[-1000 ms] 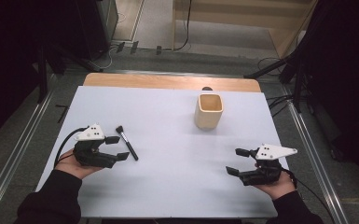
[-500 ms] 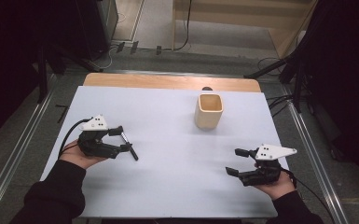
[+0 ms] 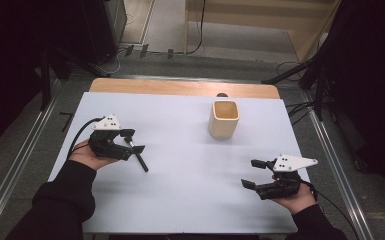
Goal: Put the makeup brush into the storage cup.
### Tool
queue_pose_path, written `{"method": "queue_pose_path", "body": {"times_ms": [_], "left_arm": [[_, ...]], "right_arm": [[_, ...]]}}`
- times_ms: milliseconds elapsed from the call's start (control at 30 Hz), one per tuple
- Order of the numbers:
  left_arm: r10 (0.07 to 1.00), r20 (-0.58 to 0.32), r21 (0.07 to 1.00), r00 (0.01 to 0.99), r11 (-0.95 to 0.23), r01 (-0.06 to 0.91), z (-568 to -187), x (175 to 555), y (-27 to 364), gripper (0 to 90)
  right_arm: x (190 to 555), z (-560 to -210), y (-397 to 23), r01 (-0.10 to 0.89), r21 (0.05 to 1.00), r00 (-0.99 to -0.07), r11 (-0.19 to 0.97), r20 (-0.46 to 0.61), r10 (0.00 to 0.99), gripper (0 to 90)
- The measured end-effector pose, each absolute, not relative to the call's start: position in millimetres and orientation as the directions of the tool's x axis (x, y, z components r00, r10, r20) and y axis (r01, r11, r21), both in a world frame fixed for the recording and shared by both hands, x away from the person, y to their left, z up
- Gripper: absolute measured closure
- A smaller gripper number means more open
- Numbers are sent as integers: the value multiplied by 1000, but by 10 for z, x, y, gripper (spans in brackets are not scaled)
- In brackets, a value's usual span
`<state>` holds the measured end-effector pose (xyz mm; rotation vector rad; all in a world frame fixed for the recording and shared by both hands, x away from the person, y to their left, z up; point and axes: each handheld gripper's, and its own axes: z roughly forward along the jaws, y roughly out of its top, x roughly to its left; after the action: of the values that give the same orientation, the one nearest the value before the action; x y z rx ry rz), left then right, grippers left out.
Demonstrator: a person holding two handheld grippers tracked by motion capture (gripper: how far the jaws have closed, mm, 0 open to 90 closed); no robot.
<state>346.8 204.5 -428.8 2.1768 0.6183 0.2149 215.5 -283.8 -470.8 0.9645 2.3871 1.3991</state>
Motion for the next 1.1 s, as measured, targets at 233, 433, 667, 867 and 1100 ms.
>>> {"method": "queue_pose_path", "body": {"times_ms": [233, 433, 667, 867, 1100], "left_arm": [[456, -24, 727, 890, -603, 329, -4221, 3601, 1980, 285], [374, 8, 656, 927, -702, 278, -4145, 3659, 1898, 285], [308, 65, 565, 949, -795, 219, -4070, 3725, 1860, 287], [240, 97, 488, 966, -857, 164, -4019, 3766, 1848, 284], [147, 110, 412, 983, -907, 90, -3980, 3790, 1799, 253]], "right_arm": [[2155, -4709, -2841, 431, 837, -765, 336, 141, 629, 232], [2158, -4713, -2837, 431, 835, -767, 341, 141, 626, 232], [2157, -4715, -2835, 433, 833, -769, 345, 141, 624, 231], [2157, -4719, -2832, 437, 831, -769, 345, 146, 623, 231], [2159, -4723, -2831, 439, 829, -770, 347, 147, 621, 231]]}}
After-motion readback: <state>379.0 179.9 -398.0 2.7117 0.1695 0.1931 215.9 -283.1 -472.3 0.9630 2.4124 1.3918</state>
